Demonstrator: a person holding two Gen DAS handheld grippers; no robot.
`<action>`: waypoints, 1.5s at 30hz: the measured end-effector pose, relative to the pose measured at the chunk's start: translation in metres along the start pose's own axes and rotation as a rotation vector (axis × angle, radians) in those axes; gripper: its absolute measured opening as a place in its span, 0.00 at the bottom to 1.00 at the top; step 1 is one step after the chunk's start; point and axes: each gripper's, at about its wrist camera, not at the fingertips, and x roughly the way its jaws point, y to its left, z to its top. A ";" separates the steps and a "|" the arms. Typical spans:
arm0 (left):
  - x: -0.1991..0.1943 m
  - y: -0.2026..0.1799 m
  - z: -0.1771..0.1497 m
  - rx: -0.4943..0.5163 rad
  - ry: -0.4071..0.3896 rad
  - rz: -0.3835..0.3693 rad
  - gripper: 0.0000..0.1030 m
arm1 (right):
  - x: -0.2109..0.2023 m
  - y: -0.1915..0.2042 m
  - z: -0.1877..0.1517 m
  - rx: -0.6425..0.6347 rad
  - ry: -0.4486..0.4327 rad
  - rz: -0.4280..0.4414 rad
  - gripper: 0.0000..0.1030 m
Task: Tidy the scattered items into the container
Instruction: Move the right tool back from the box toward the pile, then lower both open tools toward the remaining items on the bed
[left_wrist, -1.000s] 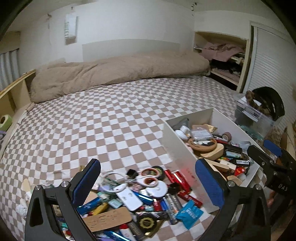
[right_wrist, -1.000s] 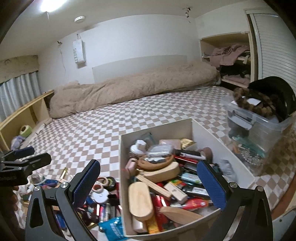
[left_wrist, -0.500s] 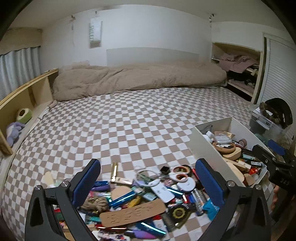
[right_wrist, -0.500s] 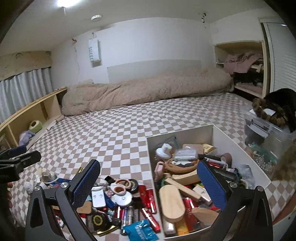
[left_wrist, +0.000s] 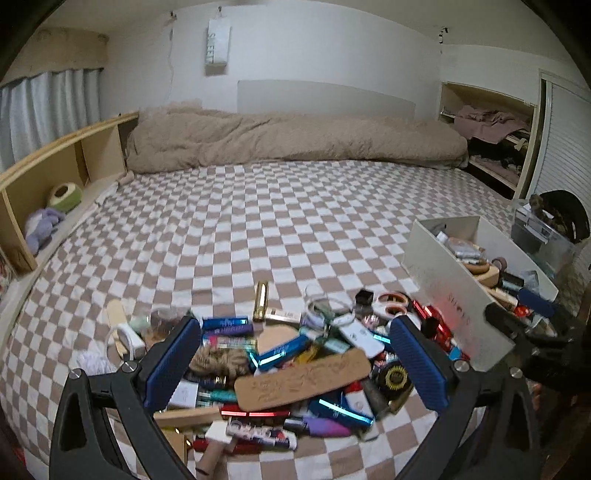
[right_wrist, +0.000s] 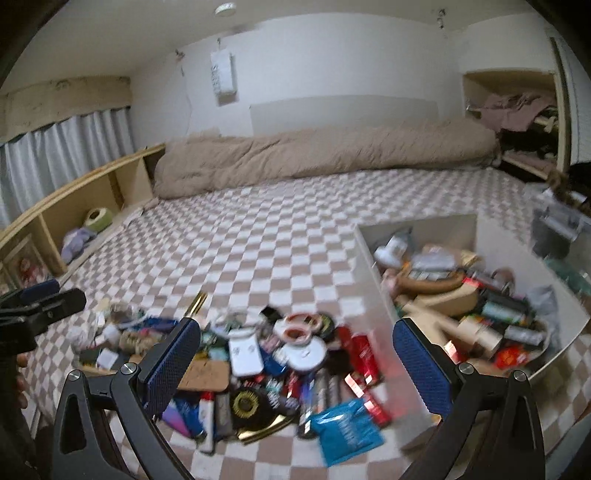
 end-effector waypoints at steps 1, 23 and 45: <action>0.001 0.002 -0.004 -0.006 0.005 0.001 1.00 | 0.005 0.004 -0.007 -0.001 0.015 0.004 1.00; 0.029 0.020 -0.116 -0.085 0.137 -0.006 1.00 | 0.061 0.030 -0.086 -0.010 0.238 0.067 1.00; 0.070 0.048 -0.164 -0.223 0.278 0.121 1.00 | 0.084 0.068 -0.127 -0.229 0.310 0.079 1.00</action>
